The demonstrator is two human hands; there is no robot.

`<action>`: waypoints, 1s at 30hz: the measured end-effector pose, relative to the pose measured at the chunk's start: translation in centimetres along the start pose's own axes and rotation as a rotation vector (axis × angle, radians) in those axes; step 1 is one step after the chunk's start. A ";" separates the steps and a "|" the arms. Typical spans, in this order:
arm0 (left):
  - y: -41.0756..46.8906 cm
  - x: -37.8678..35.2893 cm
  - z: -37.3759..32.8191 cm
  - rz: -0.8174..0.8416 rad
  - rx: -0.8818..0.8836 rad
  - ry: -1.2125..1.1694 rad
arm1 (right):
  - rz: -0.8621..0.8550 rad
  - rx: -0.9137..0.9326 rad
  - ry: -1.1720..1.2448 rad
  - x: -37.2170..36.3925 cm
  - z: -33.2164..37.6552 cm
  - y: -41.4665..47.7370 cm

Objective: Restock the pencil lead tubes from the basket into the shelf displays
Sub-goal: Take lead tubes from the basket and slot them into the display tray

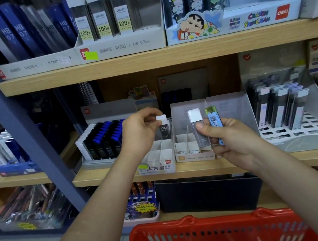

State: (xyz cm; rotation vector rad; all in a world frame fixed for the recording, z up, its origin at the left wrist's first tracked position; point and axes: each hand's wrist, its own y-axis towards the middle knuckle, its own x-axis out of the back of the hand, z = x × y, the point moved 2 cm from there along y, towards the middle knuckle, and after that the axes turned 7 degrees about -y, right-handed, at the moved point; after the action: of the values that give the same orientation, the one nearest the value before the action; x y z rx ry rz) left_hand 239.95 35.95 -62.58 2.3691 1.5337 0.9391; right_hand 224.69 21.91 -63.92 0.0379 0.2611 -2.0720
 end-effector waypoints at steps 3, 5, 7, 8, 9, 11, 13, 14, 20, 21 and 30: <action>-0.1 0.1 0.0 0.018 -0.007 -0.024 | 0.020 0.003 0.005 0.0 -0.1 0.1; -0.2 0.1 0.0 0.009 -0.014 -0.021 | 0.039 -0.004 0.007 -0.1 -0.2 0.1; -0.2 0.1 0.1 -0.002 -0.020 -0.019 | 0.053 -0.013 0.008 -0.2 -0.4 0.2; -0.2 0.1 0.2 0.003 -0.020 -0.016 | 0.059 -0.017 0.006 -0.3 -0.5 0.3; -0.2 0.1 0.2 0.017 -0.021 -0.009 | 0.066 -0.019 0.003 -0.3 -0.5 0.3; -0.3 -0.2 0.6 0.069 -0.010 0.018 | 0.082 -0.023 -0.003 -0.3 -0.5 0.3; -0.4 -0.6 1.0 0.124 0.017 0.064 | 0.086 -0.031 0.000 -0.3 -0.6 0.3; -0.4 -0.8 1.3 0.131 0.027 0.095 | 0.080 -0.037 0.004 -0.2 -0.6 0.4; -0.2 -1.0 1.3 0.092 -0.035 0.295 | 0.028 -0.066 0.018 0.0 -0.8 0.6; -0.2 -1.1 1.2 0.111 -0.038 0.312 | 0.022 -0.061 0.003 -0.1 -0.8 0.6; 0.0 -1.8 1.3 0.233 -0.089 0.508 | 0.003 -0.069 0.034 -0.7 -1.1 0.8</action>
State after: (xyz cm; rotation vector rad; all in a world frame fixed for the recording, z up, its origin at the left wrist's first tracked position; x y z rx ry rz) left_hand 240.22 34.64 -64.33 2.3977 1.3277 1.7301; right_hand 225.61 22.33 -65.01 0.0321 0.3527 -2.0594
